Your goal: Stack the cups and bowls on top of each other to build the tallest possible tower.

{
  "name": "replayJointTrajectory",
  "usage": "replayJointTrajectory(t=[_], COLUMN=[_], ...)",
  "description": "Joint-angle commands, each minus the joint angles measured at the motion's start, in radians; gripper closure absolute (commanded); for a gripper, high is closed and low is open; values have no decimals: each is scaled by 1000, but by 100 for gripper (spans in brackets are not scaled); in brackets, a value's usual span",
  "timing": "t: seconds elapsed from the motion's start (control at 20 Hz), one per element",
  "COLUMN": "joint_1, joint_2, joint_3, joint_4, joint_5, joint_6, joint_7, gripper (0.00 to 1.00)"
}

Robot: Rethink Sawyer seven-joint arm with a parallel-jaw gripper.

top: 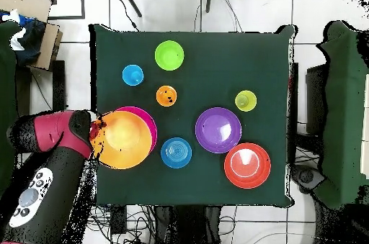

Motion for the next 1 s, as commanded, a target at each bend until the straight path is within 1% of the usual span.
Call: replayJointTrajectory(t=[0.05, 0.35, 0.5, 0.75, 1.0], joint_1=[-12, -15, -27, -49, -58], joint_2=[18, 16, 28, 78, 136], joint_3=[70, 69, 69, 56, 19], joint_4=[-24, -26, -33, -64, -115], joint_5=[13, 10, 4, -8, -14], joint_6=[60, 67, 50, 8, -12], joint_7=[194, 189, 175, 171, 191], gripper=[100, 100, 100, 100, 100])
